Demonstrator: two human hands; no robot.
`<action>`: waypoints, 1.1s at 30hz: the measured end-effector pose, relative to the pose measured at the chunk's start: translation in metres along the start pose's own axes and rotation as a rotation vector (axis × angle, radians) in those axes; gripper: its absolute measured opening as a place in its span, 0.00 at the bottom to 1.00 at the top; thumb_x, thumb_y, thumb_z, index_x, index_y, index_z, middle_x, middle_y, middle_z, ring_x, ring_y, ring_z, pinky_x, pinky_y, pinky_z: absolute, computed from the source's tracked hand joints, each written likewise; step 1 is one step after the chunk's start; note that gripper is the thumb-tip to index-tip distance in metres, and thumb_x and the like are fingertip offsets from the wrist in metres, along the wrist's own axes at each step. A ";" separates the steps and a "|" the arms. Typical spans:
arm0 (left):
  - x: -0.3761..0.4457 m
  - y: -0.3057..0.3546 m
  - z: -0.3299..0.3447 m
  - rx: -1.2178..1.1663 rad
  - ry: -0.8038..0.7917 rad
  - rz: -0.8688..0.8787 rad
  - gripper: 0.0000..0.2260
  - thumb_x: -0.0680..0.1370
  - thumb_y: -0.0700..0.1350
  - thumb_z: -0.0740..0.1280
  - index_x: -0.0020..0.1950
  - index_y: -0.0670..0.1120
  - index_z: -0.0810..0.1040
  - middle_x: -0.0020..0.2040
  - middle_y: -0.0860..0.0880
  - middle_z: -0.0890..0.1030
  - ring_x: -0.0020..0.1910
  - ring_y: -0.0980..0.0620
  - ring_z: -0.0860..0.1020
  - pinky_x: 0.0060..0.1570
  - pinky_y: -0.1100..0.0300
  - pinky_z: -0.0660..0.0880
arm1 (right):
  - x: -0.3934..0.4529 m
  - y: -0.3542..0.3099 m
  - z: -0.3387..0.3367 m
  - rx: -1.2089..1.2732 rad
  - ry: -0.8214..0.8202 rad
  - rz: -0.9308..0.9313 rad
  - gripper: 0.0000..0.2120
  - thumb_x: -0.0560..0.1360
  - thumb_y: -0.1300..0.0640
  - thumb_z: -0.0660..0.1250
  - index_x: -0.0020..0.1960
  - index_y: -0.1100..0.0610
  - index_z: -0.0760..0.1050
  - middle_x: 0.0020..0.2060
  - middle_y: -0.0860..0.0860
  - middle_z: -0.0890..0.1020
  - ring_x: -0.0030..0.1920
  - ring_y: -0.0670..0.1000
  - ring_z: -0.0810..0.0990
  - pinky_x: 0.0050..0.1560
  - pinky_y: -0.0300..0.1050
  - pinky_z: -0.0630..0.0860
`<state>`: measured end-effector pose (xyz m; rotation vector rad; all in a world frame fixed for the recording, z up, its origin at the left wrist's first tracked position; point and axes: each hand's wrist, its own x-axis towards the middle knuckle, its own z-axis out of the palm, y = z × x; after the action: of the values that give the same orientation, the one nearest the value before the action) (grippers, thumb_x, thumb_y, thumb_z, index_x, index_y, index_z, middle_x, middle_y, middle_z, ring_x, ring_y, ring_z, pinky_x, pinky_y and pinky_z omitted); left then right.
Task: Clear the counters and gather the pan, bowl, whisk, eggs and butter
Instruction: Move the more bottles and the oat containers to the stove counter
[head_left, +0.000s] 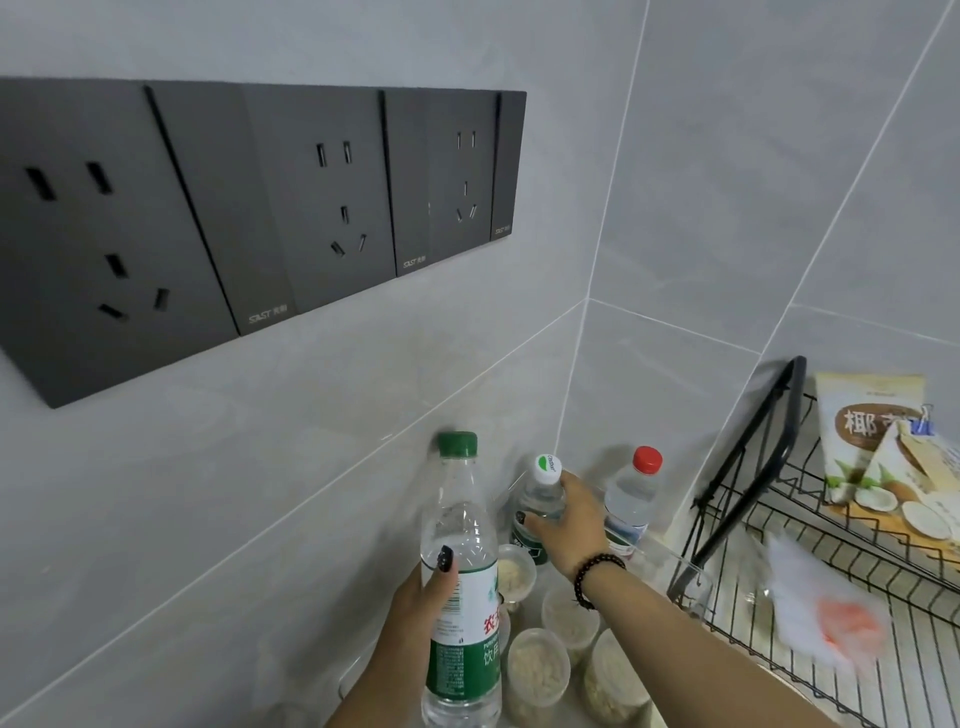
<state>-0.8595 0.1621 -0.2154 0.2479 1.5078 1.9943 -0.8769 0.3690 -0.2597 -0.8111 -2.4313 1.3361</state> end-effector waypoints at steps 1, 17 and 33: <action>-0.001 0.000 -0.001 0.007 0.007 -0.006 0.51 0.44 0.69 0.79 0.55 0.35 0.77 0.40 0.32 0.82 0.33 0.40 0.82 0.33 0.53 0.80 | 0.000 0.000 0.000 0.003 0.002 -0.016 0.30 0.68 0.59 0.75 0.67 0.52 0.68 0.61 0.50 0.75 0.62 0.52 0.74 0.66 0.51 0.71; -0.019 0.013 0.017 0.056 0.062 -0.037 0.51 0.49 0.73 0.76 0.60 0.38 0.77 0.49 0.36 0.84 0.47 0.39 0.83 0.54 0.45 0.76 | -0.036 -0.015 -0.055 0.342 0.220 -0.191 0.22 0.71 0.64 0.73 0.56 0.43 0.70 0.49 0.43 0.77 0.46 0.38 0.78 0.48 0.37 0.77; -0.053 0.056 0.071 -0.237 0.105 -0.043 0.36 0.65 0.66 0.64 0.57 0.37 0.80 0.44 0.30 0.82 0.36 0.37 0.82 0.52 0.42 0.77 | -0.095 -0.047 -0.139 1.417 0.058 0.101 0.21 0.69 0.43 0.71 0.56 0.54 0.77 0.47 0.54 0.81 0.48 0.56 0.80 0.59 0.59 0.73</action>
<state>-0.8028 0.1804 -0.1292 0.0124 1.3112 2.1563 -0.7515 0.3906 -0.1399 -0.4844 -0.8535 2.3863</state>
